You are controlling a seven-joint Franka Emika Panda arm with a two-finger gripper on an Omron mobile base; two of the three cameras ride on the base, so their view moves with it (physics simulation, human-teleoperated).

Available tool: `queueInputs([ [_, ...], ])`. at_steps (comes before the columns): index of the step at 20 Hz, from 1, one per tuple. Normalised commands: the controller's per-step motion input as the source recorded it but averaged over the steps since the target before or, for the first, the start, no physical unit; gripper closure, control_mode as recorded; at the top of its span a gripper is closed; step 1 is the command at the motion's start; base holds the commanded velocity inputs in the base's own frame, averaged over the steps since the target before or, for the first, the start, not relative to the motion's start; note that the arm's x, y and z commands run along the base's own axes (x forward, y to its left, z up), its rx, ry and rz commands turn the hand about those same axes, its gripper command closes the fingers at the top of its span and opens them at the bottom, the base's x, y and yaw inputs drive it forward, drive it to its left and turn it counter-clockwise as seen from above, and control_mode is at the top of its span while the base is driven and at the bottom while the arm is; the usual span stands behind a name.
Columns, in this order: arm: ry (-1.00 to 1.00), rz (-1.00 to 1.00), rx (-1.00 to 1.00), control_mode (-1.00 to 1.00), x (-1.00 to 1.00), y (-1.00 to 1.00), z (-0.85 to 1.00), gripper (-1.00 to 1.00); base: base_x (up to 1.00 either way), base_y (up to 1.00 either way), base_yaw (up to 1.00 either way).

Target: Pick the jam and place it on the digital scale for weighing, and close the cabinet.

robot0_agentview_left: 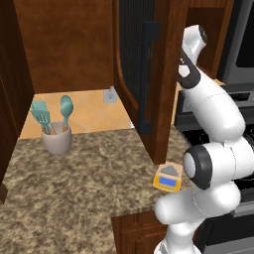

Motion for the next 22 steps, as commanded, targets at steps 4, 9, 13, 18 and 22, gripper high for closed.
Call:
queueInputs([
  [4, -0.13, 0.0, 0.02, -1.0, -1.0, -0.52, 0.0, 1.0, 0.0, 0.0, 0.0],
  [9, 0.0, 0.0, 0.01, -1.0, -1.0, -0.74, 0.0, 1.0, 0.0, 0.0, 0.0],
  [13, 0.0, 0.0, 0.0, -1.0, -1.0, -0.74, -0.11, 1.0, 0.0, 0.0, 0.0],
  [18, 0.1, 0.06, 0.0, -1.0, -0.88, -0.66, -0.55, 1.0, 0.0, 0.0, 0.0],
  [22, 0.1, 0.2, 0.0, -1.0, -0.41, -0.54, -0.77, 1.0, 0.0, 0.0, 0.0],
])
